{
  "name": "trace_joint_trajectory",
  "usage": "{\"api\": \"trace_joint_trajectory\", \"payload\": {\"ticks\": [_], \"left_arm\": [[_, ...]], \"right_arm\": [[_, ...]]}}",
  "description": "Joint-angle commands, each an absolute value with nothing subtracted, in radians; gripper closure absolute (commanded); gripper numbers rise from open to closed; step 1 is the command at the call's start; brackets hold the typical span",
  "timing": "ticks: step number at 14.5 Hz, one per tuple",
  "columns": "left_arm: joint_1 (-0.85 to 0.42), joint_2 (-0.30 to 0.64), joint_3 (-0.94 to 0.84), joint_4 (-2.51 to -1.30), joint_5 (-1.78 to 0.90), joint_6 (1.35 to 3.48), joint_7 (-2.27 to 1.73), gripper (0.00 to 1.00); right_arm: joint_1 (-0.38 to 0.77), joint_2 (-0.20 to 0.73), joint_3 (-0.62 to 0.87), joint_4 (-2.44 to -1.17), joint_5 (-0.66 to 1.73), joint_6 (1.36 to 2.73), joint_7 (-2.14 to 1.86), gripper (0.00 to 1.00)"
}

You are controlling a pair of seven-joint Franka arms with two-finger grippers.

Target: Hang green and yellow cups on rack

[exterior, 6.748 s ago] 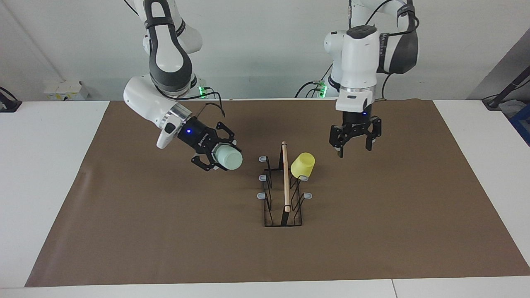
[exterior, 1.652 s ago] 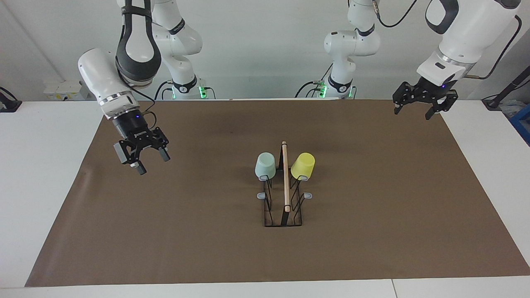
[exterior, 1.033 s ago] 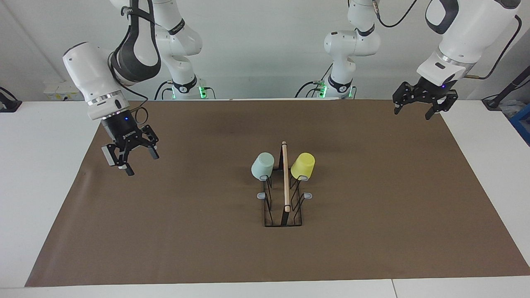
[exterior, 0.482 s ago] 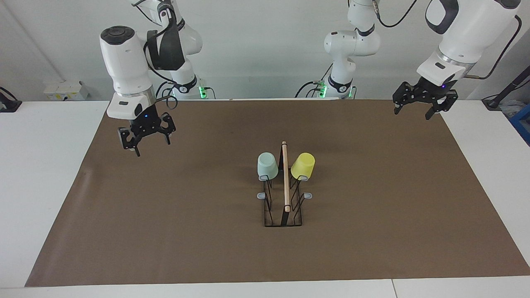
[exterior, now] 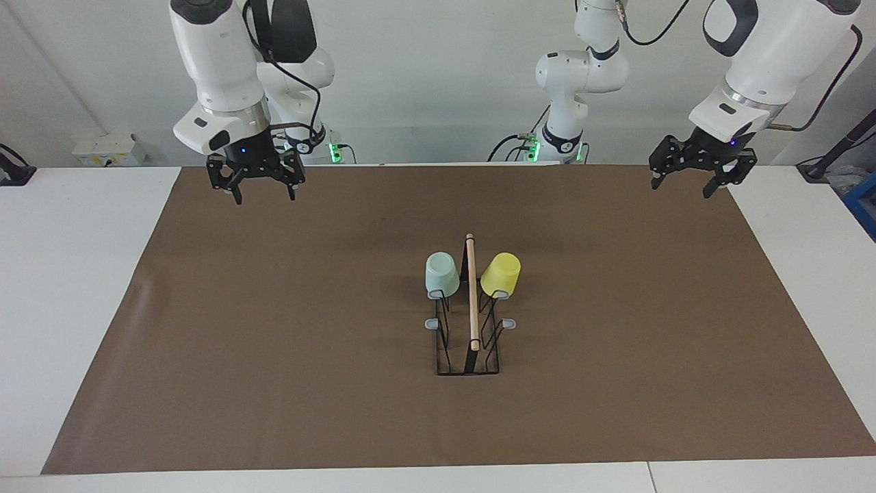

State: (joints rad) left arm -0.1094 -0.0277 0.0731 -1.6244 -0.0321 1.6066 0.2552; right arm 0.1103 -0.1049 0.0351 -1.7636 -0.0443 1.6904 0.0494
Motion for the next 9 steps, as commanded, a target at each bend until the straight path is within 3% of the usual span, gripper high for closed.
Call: {"api": "trace_joint_trajectory", "payload": {"ticks": [1, 4, 9], "left_arm": [[-0.11, -0.034, 0.074, -1.614, -0.037, 1.586, 0.242, 0.0], [-0.11, -0.035, 0.074, -1.614, -0.037, 1.586, 0.242, 0.0], [-0.11, -0.034, 0.074, -1.614, -0.037, 1.586, 0.242, 0.0]], "right_arm": [[0.06, -0.072, 0.031, -1.643, 0.005, 1.586, 0.069, 0.0], [-0.004, -0.028, 0.026, -1.543, 0.026, 1.49, 0.081, 0.0], [-0.005, -0.028, 0.026, -1.552, 0.012, 1.476, 0.077, 0.0]]}}
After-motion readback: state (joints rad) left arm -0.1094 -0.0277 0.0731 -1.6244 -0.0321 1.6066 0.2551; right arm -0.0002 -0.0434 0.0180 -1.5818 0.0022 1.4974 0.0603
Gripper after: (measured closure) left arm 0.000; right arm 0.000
